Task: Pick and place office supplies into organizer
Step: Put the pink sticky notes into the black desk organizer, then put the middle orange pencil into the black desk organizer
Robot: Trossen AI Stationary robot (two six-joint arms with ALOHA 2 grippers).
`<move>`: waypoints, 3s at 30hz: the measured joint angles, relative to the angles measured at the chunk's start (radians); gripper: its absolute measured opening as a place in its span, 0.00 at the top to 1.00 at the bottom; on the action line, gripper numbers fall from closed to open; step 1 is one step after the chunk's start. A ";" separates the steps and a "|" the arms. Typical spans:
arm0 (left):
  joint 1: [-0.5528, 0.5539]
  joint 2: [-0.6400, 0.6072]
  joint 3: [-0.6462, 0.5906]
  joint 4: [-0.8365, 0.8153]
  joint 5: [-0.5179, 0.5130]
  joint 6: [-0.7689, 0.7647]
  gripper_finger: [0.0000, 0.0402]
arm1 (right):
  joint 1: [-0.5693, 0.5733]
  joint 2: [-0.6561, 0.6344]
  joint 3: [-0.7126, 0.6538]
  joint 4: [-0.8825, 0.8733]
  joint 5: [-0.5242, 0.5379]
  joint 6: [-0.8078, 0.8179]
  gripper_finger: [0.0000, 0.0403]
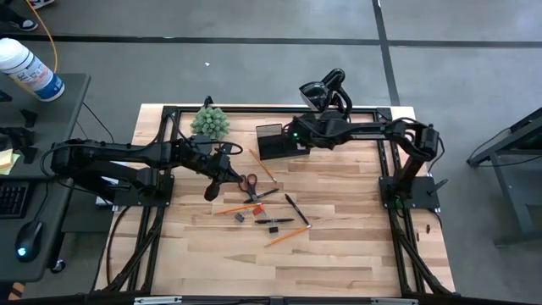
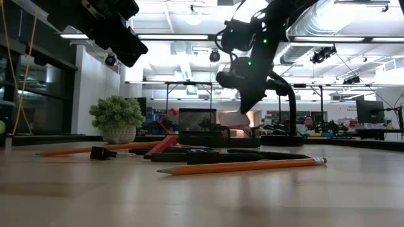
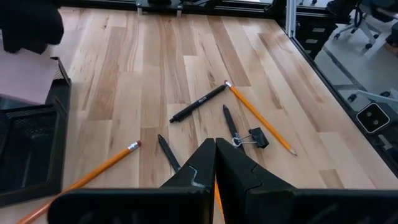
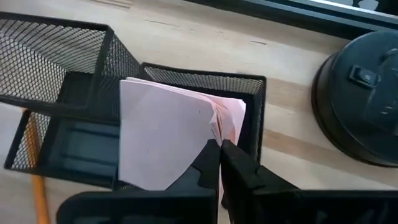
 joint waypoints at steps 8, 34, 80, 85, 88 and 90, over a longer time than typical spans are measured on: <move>0.000 0.000 0.000 0.000 0.000 -0.023 1.00 | -0.002 0.034 0.000 -0.002 0.003 -0.084 1.00; 0.000 0.000 0.000 0.000 0.001 -0.024 1.00 | -0.001 0.034 0.000 -0.011 -0.008 -0.112 0.73; 0.000 0.000 0.000 -0.006 -0.103 0.106 1.00 | 0.560 0.034 0.288 -0.412 -0.092 0.155 0.77; 0.000 0.000 0.000 -0.006 -0.103 0.015 1.00 | 0.542 0.034 0.288 -0.298 -0.138 0.002 0.77; 0.000 0.000 0.000 -0.005 -0.096 -0.059 1.00 | 0.519 0.034 0.288 -0.241 -0.234 -0.035 0.77; 0.000 0.000 0.000 -0.005 -0.080 -0.136 1.00 | 0.507 0.034 0.288 -0.214 -0.284 -0.035 0.77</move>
